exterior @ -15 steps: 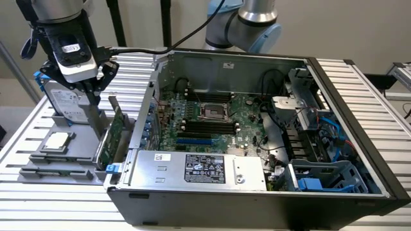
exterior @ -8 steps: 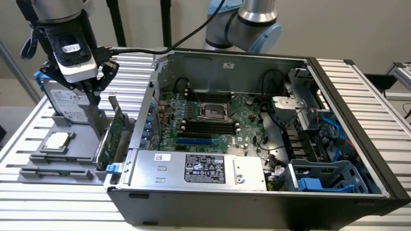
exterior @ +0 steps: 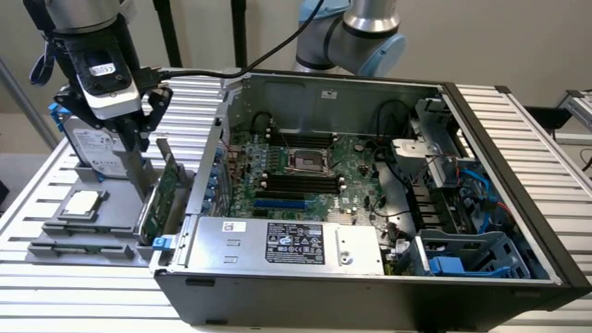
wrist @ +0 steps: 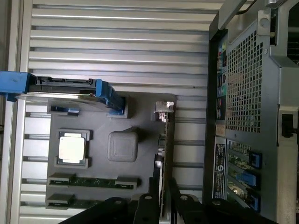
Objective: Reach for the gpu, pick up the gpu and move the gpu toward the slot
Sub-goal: 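Pick up the gpu and move the gpu toward the slot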
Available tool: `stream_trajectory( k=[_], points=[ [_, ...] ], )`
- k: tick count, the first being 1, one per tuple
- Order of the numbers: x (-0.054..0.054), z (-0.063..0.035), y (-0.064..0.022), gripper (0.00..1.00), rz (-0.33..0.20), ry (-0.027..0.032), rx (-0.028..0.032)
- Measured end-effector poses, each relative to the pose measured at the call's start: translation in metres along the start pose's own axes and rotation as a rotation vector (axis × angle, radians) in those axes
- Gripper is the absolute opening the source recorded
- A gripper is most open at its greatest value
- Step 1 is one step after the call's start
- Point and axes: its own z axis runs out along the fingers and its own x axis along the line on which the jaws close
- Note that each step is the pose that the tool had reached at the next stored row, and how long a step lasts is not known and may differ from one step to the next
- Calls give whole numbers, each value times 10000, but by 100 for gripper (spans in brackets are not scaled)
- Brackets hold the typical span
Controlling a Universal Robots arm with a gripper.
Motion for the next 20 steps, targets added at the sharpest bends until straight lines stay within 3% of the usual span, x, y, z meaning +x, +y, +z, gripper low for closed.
stream_trajectory(
  k=[2,5,7,8,20],
  points=[
    [0,0,0,30,0,0,0],
    [0,0,0,48,0,0,0],
    [0,7,0,48,0,-1,2],
    [1,24,-1,54,-1,-1,2],
    [60,240,-33,54,4,-15,3]
  ],
)
